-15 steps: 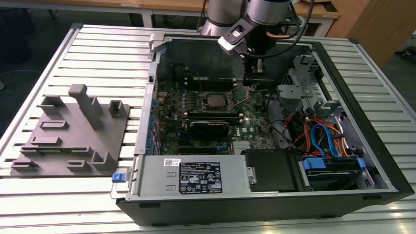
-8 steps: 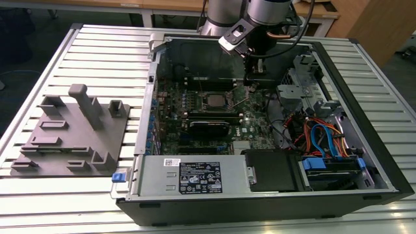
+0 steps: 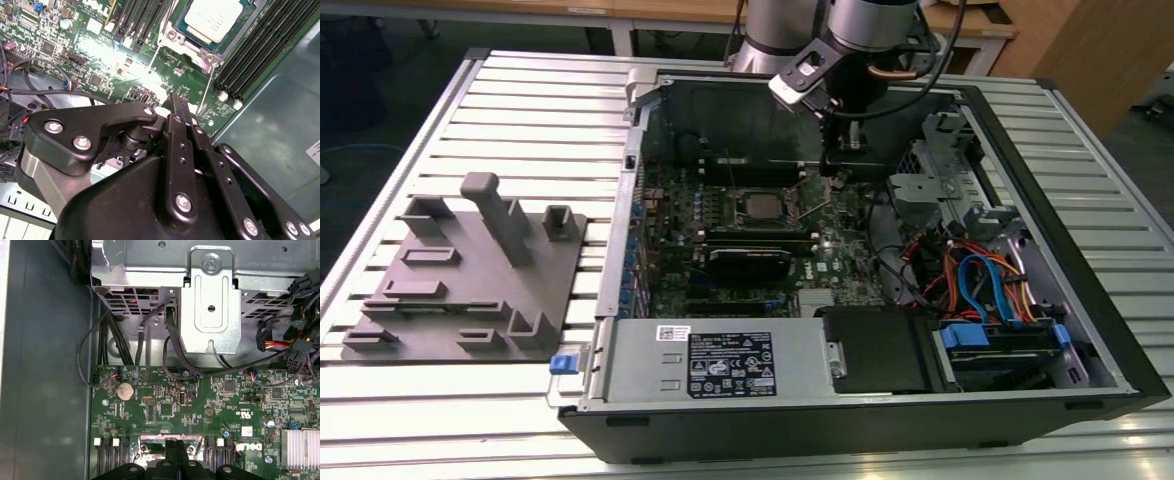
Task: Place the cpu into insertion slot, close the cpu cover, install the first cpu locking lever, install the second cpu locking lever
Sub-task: 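Close the cpu cover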
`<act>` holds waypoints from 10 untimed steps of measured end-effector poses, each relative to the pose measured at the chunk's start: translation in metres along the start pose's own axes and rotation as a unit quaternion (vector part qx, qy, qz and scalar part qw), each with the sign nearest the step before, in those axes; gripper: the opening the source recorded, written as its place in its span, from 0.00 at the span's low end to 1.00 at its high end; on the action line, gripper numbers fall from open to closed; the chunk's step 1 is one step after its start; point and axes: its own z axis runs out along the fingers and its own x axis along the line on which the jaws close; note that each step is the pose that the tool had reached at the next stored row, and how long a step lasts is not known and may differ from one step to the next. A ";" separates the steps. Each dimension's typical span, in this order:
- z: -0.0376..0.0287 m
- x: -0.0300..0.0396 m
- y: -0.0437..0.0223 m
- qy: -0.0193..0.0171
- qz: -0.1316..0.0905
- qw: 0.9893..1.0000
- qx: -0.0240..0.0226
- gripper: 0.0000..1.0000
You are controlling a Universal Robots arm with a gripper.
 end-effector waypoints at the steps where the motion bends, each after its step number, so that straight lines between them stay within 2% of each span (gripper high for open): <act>1: 0.0003 0.0000 0.0006 0.000 0.000 1.000 0.000 0.10; 4: 0.0021 0.0001 0.0041 0.000 0.000 1.000 0.000 0.10; 10: 0.0073 0.0020 0.0178 0.000 0.000 1.000 0.000 0.10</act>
